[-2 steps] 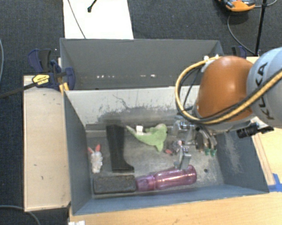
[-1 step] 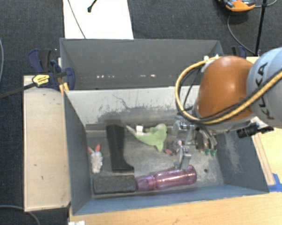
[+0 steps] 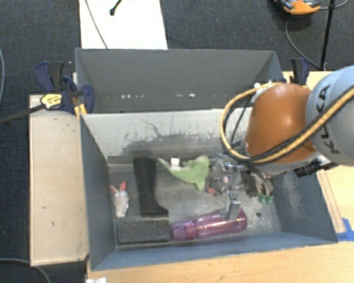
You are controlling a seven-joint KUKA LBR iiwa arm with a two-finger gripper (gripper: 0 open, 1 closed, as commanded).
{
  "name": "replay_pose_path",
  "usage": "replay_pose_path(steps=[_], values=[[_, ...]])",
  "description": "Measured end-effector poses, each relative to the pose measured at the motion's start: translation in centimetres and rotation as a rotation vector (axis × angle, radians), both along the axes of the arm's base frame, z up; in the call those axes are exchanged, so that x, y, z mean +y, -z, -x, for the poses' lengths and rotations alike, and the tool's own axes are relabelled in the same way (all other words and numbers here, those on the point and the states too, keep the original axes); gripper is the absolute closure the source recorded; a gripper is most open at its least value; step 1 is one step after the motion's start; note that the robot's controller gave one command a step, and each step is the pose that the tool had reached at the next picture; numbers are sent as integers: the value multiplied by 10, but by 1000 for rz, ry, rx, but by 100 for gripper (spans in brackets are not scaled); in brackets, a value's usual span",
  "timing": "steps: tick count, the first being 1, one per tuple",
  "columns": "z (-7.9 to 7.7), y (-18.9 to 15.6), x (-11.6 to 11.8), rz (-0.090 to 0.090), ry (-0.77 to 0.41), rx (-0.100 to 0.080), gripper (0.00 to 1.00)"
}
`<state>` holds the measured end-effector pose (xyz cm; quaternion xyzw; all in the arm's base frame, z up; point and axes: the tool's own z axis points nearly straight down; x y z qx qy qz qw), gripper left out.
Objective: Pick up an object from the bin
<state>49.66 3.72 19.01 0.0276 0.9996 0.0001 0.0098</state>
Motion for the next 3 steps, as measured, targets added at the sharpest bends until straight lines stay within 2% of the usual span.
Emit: replay_pose_path(steps=[1, 2, 3], values=[[14, 50, -25, 0, 27, 2, 0], [18, 120, -29, 2, -91, -1, 100], [18, 120, -30, 2, -91, -1, 100]])
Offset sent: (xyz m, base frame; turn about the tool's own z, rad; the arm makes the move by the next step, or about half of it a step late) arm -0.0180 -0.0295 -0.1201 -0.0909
